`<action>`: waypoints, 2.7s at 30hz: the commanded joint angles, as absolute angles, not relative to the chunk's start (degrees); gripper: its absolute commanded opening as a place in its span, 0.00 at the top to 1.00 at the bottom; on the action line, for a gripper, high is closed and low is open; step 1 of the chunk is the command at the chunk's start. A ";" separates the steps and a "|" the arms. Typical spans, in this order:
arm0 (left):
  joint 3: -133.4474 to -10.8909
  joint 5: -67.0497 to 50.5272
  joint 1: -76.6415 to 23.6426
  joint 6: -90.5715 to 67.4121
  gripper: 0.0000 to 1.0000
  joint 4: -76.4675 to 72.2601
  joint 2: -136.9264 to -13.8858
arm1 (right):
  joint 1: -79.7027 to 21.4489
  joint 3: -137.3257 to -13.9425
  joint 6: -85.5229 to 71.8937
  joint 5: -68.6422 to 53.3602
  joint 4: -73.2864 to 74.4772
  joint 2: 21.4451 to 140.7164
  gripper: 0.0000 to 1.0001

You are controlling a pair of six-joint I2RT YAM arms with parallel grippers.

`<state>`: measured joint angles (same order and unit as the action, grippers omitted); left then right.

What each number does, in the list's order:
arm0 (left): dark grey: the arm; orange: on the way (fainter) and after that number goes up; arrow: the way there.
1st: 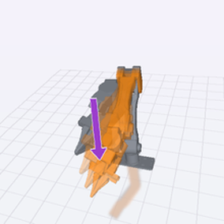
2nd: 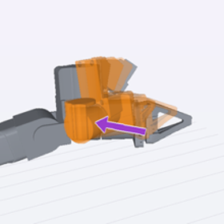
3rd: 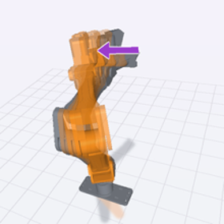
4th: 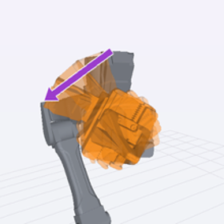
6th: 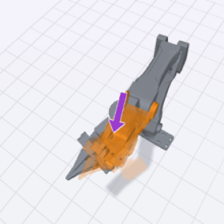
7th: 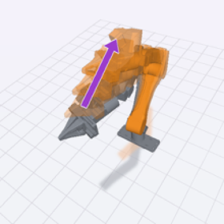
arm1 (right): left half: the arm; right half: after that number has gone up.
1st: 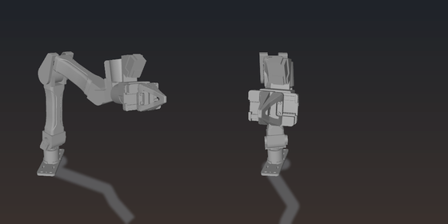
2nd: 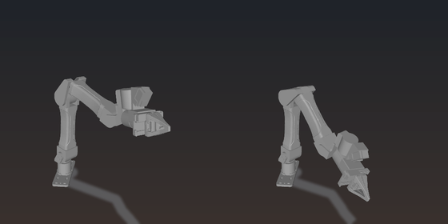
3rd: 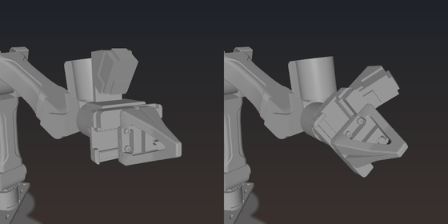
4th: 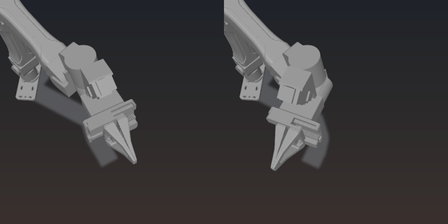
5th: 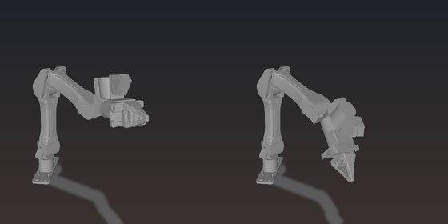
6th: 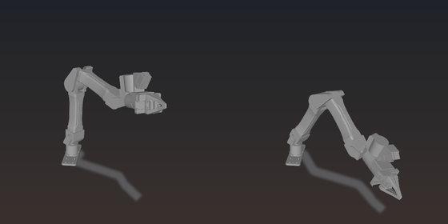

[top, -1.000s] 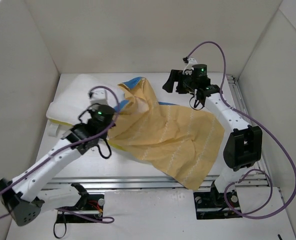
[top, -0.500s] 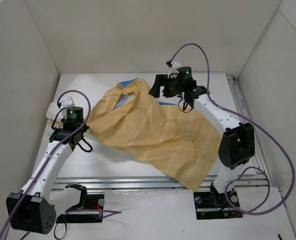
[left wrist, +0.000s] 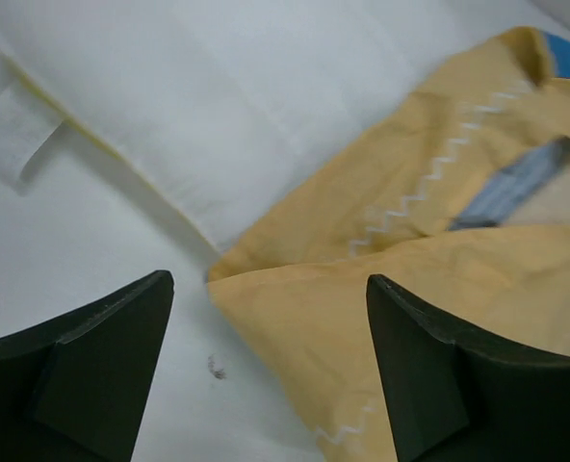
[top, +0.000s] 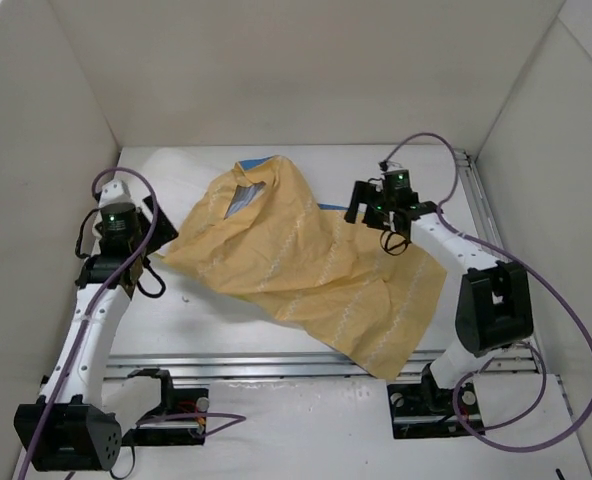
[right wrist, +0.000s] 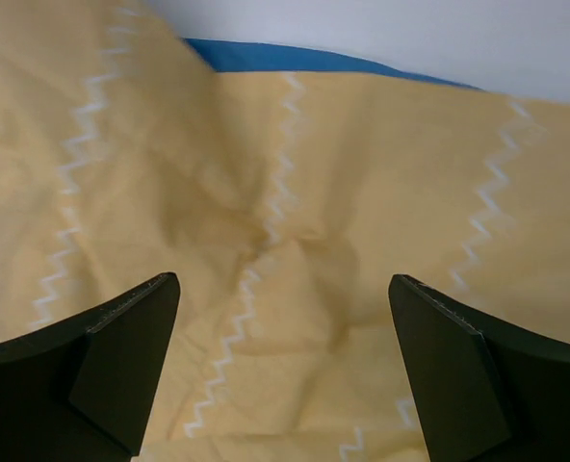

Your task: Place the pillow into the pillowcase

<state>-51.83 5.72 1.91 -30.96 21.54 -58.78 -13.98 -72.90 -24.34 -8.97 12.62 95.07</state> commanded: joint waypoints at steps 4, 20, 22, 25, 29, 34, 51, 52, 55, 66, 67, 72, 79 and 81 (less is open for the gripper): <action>-65.56 -4.66 -14.46 -20.40 0.24 19.41 -59.93 | -8.97 -63.83 -31.98 4.65 18.28 84.65 0.13; -62.05 -0.26 -29.00 -20.31 0.23 16.87 -60.47 | -3.78 -61.17 -33.14 9.84 22.76 94.82 0.57; -61.88 2.02 -29.00 -19.78 0.23 17.31 -60.03 | -3.08 -62.22 -32.61 10.46 22.67 95.71 0.62; -61.88 3.60 -29.00 -18.81 0.22 17.40 -59.33 | -2.29 -63.72 -31.47 10.55 22.85 97.81 0.83; -61.52 4.13 -29.00 -18.11 0.22 17.32 -58.80 | -2.37 -65.47 -29.98 11.77 23.03 100.45 1.00; -61.70 4.48 -28.48 -17.67 0.21 17.40 -59.15 | -2.11 -69.42 -25.67 15.55 23.47 103.09 1.00; -62.23 4.39 -26.73 -17.49 0.20 18.02 -61.70 | 6.85 -97.02 -11.95 16.79 26.01 113.47 1.00; -62.14 5.09 -26.72 -17.93 0.20 17.93 -62.05 | 7.55 -98.08 -11.43 16.61 26.71 113.47 1.00; -62.23 5.45 -22.95 -18.63 0.19 16.97 -63.80 | 7.38 -97.48 -12.47 12.15 28.56 111.28 0.56; -71.80 8.17 -10.28 -19.51 0.21 15.38 -81.28 | -8.17 -77.81 -20.83 5.71 28.57 98.36 0.08; -72.42 8.26 -9.50 -19.51 0.21 15.38 -82.17 | -8.52 -76.48 -21.53 6.41 28.56 97.48 0.08; -73.74 6.95 -7.30 -21.18 0.22 13.63 -87.35 | -13.00 -69.98 -22.50 4.83 26.81 92.72 0.11; -75.41 5.98 -4.31 -21.71 0.23 13.45 -91.67 | -15.38 -66.36 -24.52 5.89 26.11 96.50 0.25; -75.41 5.80 -4.31 -21.62 0.23 13.18 -92.20 | -15.47 -65.39 -25.05 5.71 25.75 96.85 0.30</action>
<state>-71.90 6.17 -4.54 -20.91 16.40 -93.23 -15.64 -66.15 -22.94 5.23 27.75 96.66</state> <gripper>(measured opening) 0.770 0.724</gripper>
